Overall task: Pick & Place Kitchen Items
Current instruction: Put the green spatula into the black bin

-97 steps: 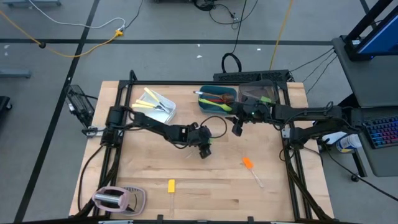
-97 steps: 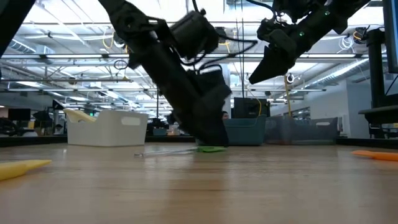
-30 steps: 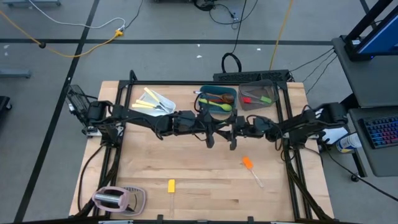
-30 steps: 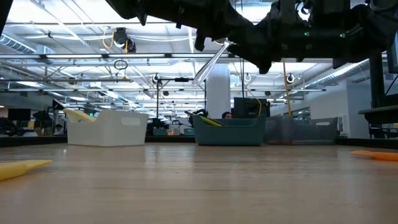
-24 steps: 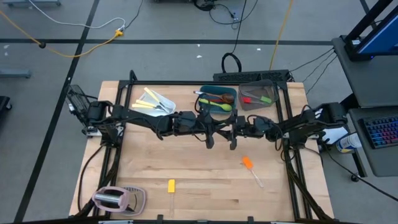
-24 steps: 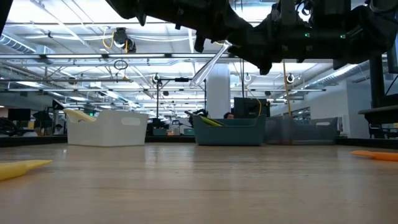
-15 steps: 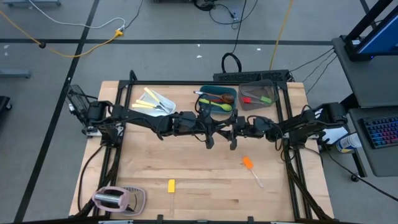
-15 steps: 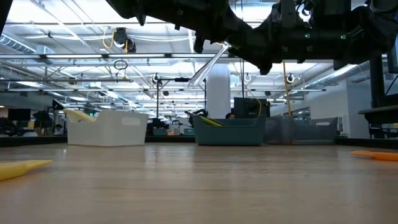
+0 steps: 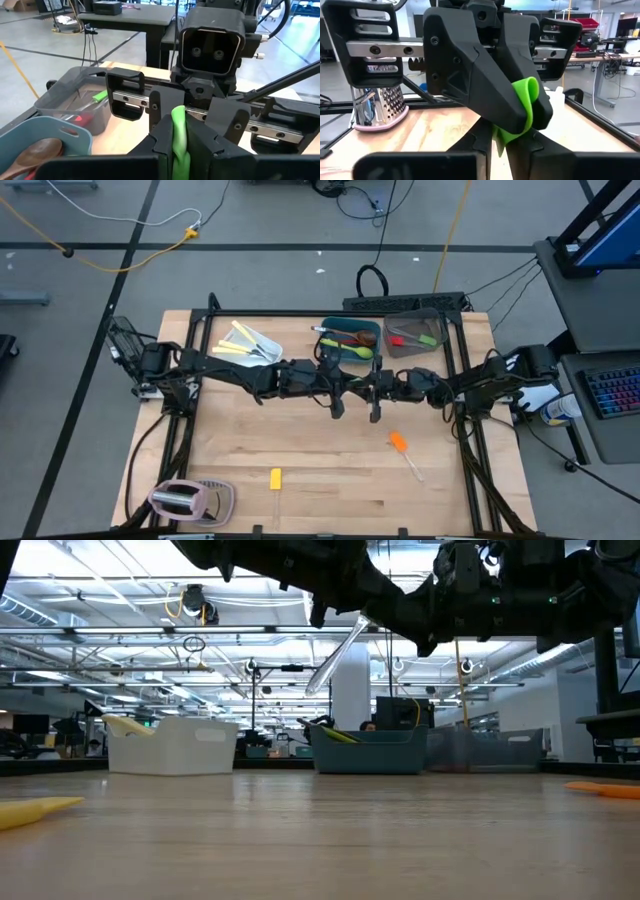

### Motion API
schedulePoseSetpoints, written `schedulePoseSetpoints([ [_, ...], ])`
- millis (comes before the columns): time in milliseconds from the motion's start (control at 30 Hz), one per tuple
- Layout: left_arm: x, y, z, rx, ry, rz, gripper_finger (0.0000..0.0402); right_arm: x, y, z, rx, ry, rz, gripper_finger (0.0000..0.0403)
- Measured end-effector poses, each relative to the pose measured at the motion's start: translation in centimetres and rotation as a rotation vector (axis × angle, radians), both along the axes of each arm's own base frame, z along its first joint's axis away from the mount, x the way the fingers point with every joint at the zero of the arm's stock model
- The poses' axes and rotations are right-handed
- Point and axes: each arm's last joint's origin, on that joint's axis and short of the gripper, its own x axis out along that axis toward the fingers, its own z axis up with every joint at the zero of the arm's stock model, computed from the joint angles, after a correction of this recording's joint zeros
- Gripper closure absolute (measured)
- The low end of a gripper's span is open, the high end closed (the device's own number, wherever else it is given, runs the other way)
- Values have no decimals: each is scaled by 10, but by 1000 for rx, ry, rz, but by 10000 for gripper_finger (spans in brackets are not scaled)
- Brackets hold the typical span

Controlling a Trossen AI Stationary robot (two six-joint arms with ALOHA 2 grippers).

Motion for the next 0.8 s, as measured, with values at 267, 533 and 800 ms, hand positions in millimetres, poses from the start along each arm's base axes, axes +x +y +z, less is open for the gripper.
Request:
schedulePoseSetpoints([
  [267, -1, 0, -5, 43, 64, -3, 311, 0, 0, -6, 51, 60, -2, 382],
  [533, -6, 2, -16, 76, 197, 85, 236, 0, 0, -12, 109, 109, -6, 373],
  [800, -11, -2, -27, 79, 307, 81, 225, 0, -1, -19, 136, 182, -15, 378],
])
